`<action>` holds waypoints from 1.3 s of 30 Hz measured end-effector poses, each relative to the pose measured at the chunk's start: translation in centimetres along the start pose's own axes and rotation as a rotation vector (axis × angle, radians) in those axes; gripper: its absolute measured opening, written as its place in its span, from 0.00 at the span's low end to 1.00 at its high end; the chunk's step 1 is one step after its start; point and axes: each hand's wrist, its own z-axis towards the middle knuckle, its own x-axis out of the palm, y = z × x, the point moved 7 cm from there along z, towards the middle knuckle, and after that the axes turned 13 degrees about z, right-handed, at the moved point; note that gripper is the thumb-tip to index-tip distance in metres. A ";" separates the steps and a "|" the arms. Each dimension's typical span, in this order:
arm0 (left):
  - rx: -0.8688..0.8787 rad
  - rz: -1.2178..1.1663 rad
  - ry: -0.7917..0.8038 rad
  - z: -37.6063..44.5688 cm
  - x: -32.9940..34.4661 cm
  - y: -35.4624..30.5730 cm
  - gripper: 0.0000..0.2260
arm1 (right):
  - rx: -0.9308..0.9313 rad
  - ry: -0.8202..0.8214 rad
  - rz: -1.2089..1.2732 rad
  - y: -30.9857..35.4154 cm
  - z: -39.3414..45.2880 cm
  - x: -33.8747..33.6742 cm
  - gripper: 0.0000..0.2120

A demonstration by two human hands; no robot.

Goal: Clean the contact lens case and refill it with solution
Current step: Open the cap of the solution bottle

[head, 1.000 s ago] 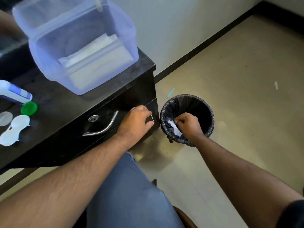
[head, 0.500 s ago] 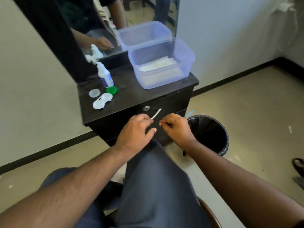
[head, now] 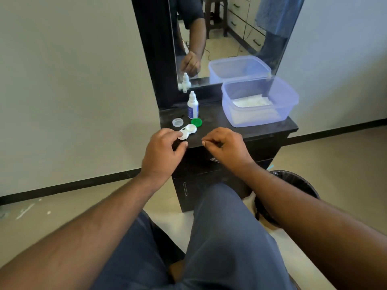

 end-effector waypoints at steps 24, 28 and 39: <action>-0.104 -0.051 0.441 6.8 1.1 2.6 0.22 | 0.265 -0.197 0.296 -4.9 7.3 0.6 0.11; -0.180 -0.239 0.240 9.2 -0.4 3.1 0.15 | 0.271 -0.264 0.367 -5.2 8.5 0.8 0.16; -0.026 -0.393 0.208 13.3 2.1 0.1 0.18 | 0.273 -0.041 0.432 -5.2 10.5 2.8 0.17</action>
